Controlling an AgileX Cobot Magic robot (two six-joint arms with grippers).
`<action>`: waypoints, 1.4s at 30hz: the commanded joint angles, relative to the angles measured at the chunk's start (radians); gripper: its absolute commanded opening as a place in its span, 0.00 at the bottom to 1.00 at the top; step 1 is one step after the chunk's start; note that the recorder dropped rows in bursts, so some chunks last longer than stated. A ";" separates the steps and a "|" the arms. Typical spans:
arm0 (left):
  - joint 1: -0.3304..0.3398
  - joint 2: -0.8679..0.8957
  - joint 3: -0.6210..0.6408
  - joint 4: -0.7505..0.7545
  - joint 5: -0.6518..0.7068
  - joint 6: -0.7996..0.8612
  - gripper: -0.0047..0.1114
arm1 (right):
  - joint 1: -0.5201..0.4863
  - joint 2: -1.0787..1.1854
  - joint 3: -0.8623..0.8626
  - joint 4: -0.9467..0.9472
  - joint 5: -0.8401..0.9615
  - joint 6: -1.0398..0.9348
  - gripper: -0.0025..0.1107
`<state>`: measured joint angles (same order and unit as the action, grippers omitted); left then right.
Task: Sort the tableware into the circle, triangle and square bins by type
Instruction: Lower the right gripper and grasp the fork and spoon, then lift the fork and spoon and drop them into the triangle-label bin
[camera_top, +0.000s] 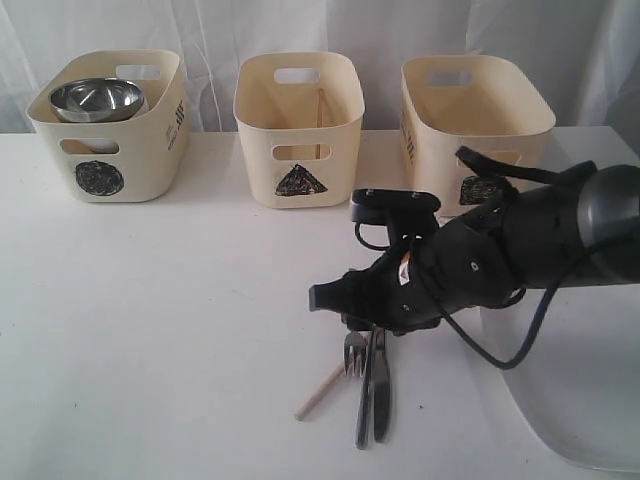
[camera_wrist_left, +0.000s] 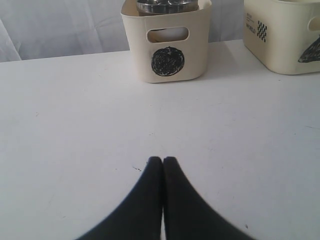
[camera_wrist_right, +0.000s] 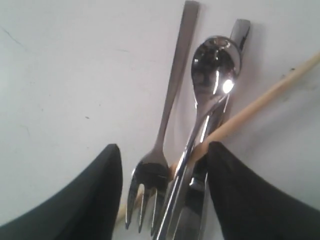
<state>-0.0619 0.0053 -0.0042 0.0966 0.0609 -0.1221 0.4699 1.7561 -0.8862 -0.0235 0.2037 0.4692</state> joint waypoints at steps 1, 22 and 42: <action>-0.004 -0.005 0.004 -0.006 -0.001 -0.002 0.04 | 0.000 0.045 0.003 0.012 0.011 0.082 0.46; -0.004 -0.005 0.004 -0.006 -0.001 -0.002 0.04 | 0.000 0.101 0.003 0.024 0.011 0.096 0.02; -0.004 -0.005 0.004 -0.006 -0.001 -0.002 0.04 | 0.000 -0.154 0.001 0.012 -0.032 0.028 0.02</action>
<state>-0.0619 0.0053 -0.0042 0.0966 0.0609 -0.1221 0.4699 1.6451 -0.8862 0.0000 0.2028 0.5190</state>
